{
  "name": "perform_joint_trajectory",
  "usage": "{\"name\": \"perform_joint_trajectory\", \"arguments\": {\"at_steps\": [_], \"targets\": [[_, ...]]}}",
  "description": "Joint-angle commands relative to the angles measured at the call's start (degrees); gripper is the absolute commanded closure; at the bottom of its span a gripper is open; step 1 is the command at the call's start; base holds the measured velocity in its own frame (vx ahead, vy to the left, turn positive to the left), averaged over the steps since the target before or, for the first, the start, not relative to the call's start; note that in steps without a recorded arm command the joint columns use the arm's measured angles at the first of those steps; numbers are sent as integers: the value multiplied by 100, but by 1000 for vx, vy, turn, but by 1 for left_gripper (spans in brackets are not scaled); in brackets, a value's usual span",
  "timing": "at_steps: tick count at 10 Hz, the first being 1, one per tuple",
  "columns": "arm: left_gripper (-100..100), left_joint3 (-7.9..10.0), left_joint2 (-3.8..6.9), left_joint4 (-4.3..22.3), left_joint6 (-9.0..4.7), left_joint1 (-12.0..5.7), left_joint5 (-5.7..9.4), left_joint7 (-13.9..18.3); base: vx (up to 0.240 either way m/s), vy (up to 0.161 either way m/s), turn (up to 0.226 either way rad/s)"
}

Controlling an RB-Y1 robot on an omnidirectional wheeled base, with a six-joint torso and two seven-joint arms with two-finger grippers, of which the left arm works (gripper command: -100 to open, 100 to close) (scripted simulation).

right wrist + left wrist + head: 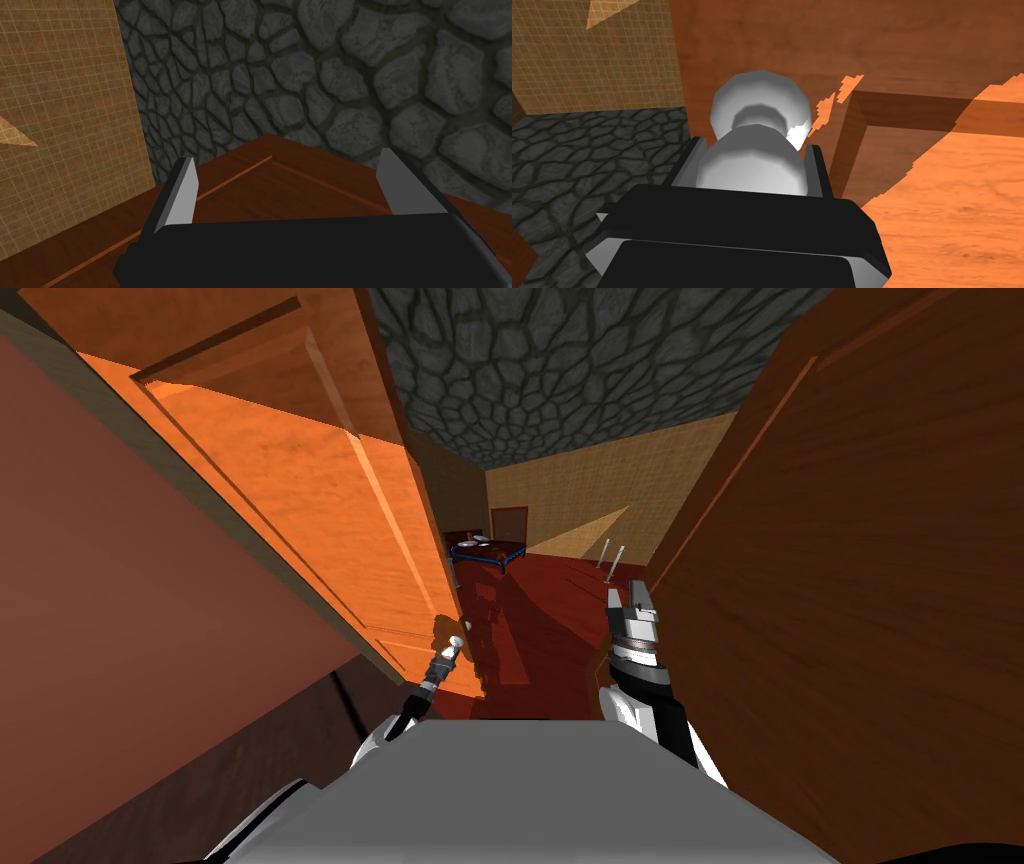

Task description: Push the door open

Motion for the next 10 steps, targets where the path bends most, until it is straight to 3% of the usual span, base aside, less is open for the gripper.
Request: {"name": "perform_joint_trajectory", "arguments": {"at_steps": [1, 5, 10], "targets": [[100, -11, -11, -3, -4, 8, -6, 1, -34, 13, -7], [100, -11, -11, -3, -4, 8, -6, 1, -14, 4, -1], [100, 21, -82, -90, 61, 68, 97, 756, 31, 0, 4]]}}
